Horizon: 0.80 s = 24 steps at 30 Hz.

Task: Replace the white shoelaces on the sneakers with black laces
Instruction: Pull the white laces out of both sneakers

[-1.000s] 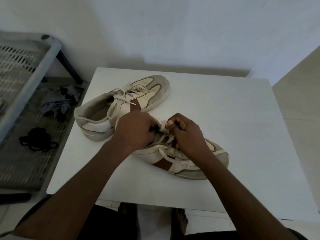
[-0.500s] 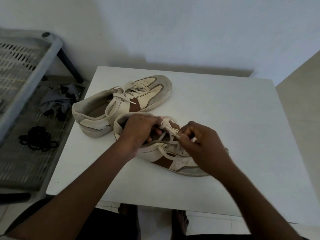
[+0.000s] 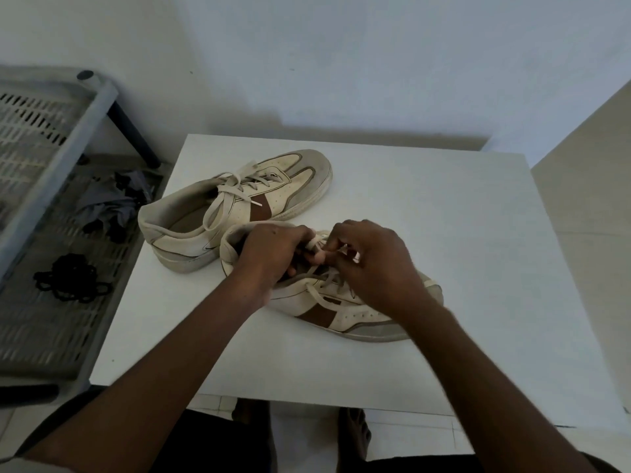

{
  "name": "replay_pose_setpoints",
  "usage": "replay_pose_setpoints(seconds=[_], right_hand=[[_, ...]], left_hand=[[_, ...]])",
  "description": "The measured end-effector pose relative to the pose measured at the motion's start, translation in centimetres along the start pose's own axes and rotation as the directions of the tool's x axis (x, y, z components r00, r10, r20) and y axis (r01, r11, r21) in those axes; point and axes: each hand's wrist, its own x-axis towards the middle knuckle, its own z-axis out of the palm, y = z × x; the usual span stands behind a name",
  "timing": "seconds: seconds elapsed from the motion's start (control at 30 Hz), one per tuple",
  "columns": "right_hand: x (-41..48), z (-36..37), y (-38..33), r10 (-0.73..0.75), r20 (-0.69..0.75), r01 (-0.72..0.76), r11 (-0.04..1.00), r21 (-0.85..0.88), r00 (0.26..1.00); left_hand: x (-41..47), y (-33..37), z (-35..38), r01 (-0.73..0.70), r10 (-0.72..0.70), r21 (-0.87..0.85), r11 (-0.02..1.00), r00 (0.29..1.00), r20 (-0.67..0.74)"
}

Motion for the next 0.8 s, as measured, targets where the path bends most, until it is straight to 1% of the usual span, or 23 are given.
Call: replay_pose_setpoints(seconds=[0.03,0.07,0.1,0.13,0.17,0.2,0.23,0.27,0.3,0.33,0.37,0.4,0.43,0.47,0.5,0.53,0.63,0.67,0.7,0.73,0.77,0.8], right_hand=[[-0.1,-1.3,0.5,-0.008,0.053,-0.002,0.982,0.187,0.999],[-0.3,-2.9,0.8,-0.006,0.065,-0.023,0.902,0.432,0.998],[-0.4,-4.3,1.3,0.032,0.013,-0.033,0.767,0.640,0.999],[-0.5,-5.3,2.0,0.123,-0.045,-0.049,0.663,0.747,0.991],[-0.5,-5.6,2.7,0.242,-0.096,-0.086,0.646,0.759,0.966],[-0.4,-5.3,3.4,0.355,-0.138,-0.176,0.720,0.672,0.925],[-0.3,-4.5,3.7,0.426,-0.145,-0.303,0.808,0.506,0.893],[-0.4,-3.4,3.7,0.453,-0.131,-0.396,0.862,0.317,0.882],[-0.5,-2.4,3.2,0.426,-0.126,-0.408,0.901,0.148,0.896],[-0.7,-1.5,2.6,0.346,-0.120,-0.342,0.938,0.052,0.931],[-0.8,-0.9,1.8,0.231,-0.114,-0.234,0.972,-0.018,0.966],[-0.9,-0.4,1.3,0.124,-0.101,-0.134,0.986,-0.097,0.987],[-0.8,0.1,0.7,0.054,-0.078,-0.067,0.980,-0.187,0.996],[-0.7,0.6,0.6,0.037,-0.065,-0.052,0.967,-0.249,0.997],[-0.6,0.9,0.5,0.040,-0.068,-0.056,0.967,-0.247,0.997],[-0.6,1.2,0.8,0.030,-0.093,-0.049,0.978,-0.204,0.995],[-0.5,0.6,1.1,-0.052,-0.203,0.043,0.998,-0.049,0.978],[-0.4,-0.3,1.1,-0.021,-0.262,0.034,0.998,0.048,0.965],[-0.1,-1.5,1.2,0.052,-0.349,0.015,0.983,0.185,0.936],[0.2,-2.9,1.6,0.180,-0.446,-0.012,0.935,0.354,0.877],[0.5,-4.3,2.3,0.325,-0.539,-0.008,0.862,0.507,0.777],[0.6,-5.5,3.4,0.449,-0.602,0.000,0.802,0.597,0.660]], left_hand=[[0.0,0.0,0.0,0.006,-0.005,-0.014,1.000,1.000,0.007],[0.0,0.0,0.0,0.010,-0.009,-0.026,1.000,1.000,0.019],[0.0,0.0,0.0,0.012,-0.011,-0.025,1.000,1.000,0.026],[0.0,0.0,0.0,0.011,-0.010,-0.015,1.000,1.000,0.029],[0.1,0.0,0.0,0.009,-0.008,-0.004,1.000,1.000,0.028],[0.1,0.0,0.0,0.008,-0.008,0.000,1.000,1.000,0.025],[0.2,-0.1,0.0,0.008,-0.008,0.001,1.000,1.000,0.023],[0.2,-0.1,0.0,0.006,-0.006,-0.001,1.000,1.000,0.022],[0.2,-0.1,0.1,0.004,-0.004,-0.004,1.000,1.000,0.018],[0.1,-0.1,0.1,0.000,0.000,-0.005,1.000,1.000,0.015],[0.1,-0.1,0.1,-0.006,0.007,-0.008,1.000,1.000,0.017],[0.1,-0.1,0.2,-0.013,0.013,-0.012,1.000,1.000,0.022],[0.1,-0.1,0.2,-0.015,0.015,-0.016,1.000,1.000,0.024],[0.1,0.0,0.2,-0.014,0.015,-0.016,1.000,1.000,0.022],[0.1,0.0,0.2,-0.012,0.012,-0.016,1.000,1.000,0.017],[0.1,0.0,0.2,-0.008,0.009,-0.016,1.000,1.000,0.013],[0.1,0.1,0.1,-0.002,0.003,-0.025,1.000,1.000,0.022],[0.1,0.0,0.1,0.001,-0.001,-0.030,1.000,1.000,0.023],[0.1,0.0,0.1,0.006,-0.005,-0.032,0.999,1.000,0.023],[0.1,0.0,0.0,0.010,-0.009,-0.037,0.999,1.000,0.023],[0.1,0.0,0.0,0.012,-0.011,-0.042,0.999,1.000,0.025],[0.1,0.0,-0.1,0.013,-0.011,-0.042,0.999,0.999,0.030]])
